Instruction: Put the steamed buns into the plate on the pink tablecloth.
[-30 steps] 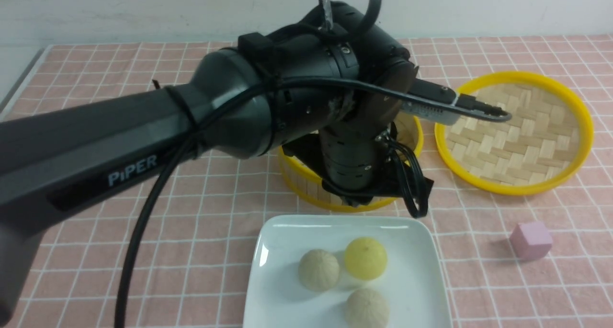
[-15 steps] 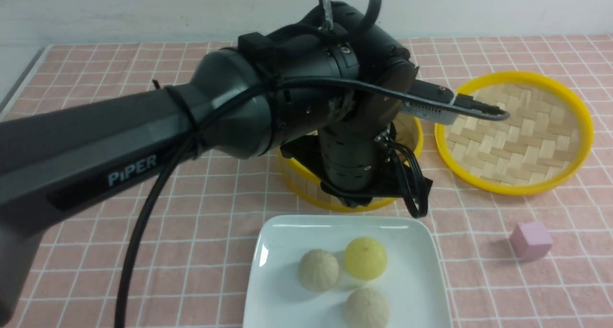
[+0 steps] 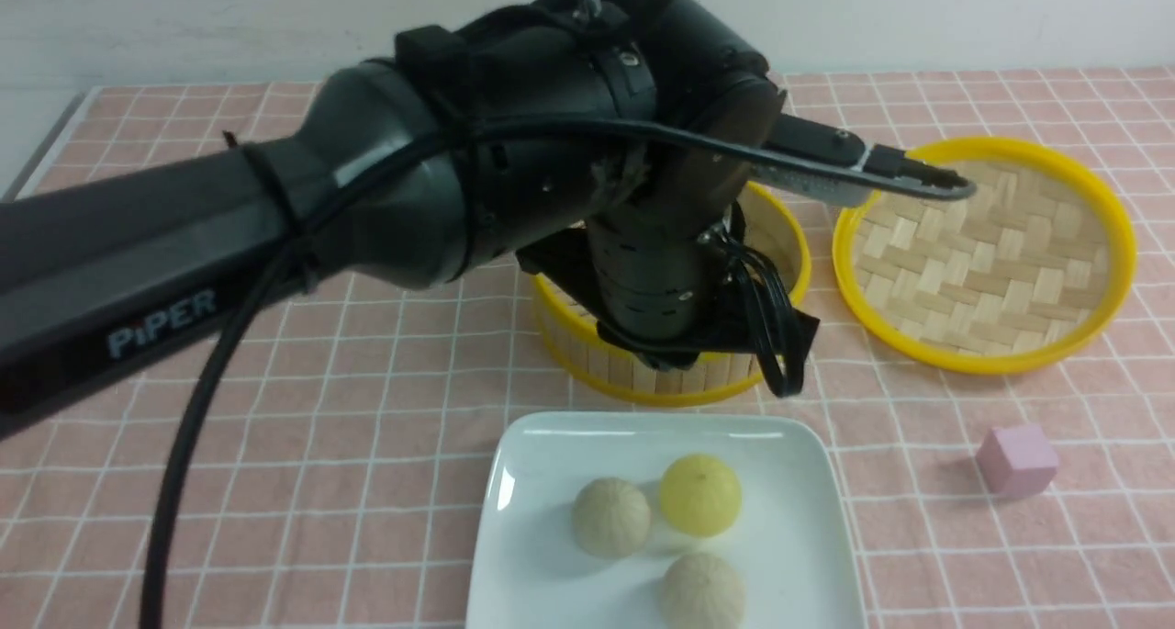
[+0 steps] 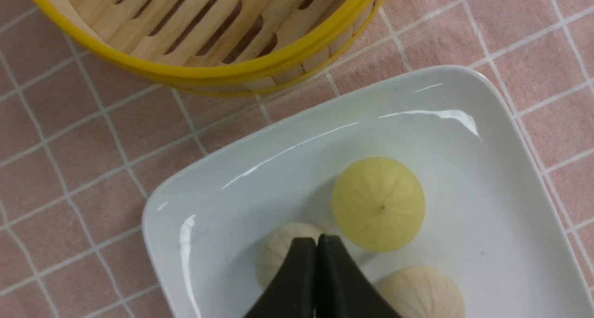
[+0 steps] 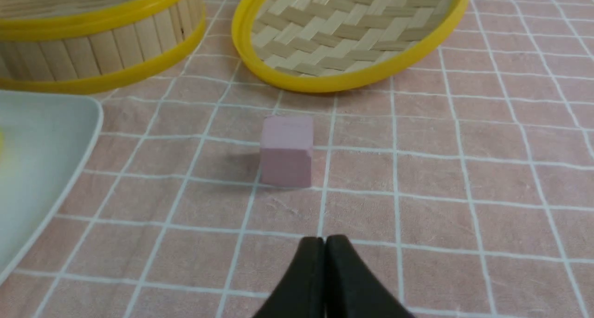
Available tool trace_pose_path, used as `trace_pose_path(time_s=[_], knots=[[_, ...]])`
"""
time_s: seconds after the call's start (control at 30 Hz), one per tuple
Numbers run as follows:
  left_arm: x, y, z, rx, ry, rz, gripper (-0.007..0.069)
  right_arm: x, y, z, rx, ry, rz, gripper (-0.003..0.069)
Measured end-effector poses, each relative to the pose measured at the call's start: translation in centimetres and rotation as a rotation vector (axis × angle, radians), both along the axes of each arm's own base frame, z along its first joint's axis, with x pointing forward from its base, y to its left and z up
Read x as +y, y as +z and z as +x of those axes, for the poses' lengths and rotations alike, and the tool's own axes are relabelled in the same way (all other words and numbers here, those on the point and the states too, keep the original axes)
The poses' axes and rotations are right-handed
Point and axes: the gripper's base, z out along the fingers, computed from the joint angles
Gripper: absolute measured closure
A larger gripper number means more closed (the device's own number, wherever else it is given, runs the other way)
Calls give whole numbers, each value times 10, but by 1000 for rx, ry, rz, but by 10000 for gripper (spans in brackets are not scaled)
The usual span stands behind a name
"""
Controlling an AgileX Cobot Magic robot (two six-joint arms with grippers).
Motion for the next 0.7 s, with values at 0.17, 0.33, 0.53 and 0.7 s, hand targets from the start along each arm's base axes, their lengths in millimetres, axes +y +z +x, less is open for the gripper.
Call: trace_pose_path(time_s=[0.17, 0.33, 0.53, 0.7], knots=[[21, 23, -8, -42, 21, 65, 602, -3, 0, 1, -7, -58, -1, 633], [49, 55, -25, -114, 2, 65, 602, -5, 0, 1, -7, -92, -1, 630], [105, 66, -69, -144, -4, 48, 602, -5, 0, 1, -7, -96, -1, 625], [139, 38, -100, -174, -16, -46, 602, -5, 0, 1, -7, -96, -1, 620]])
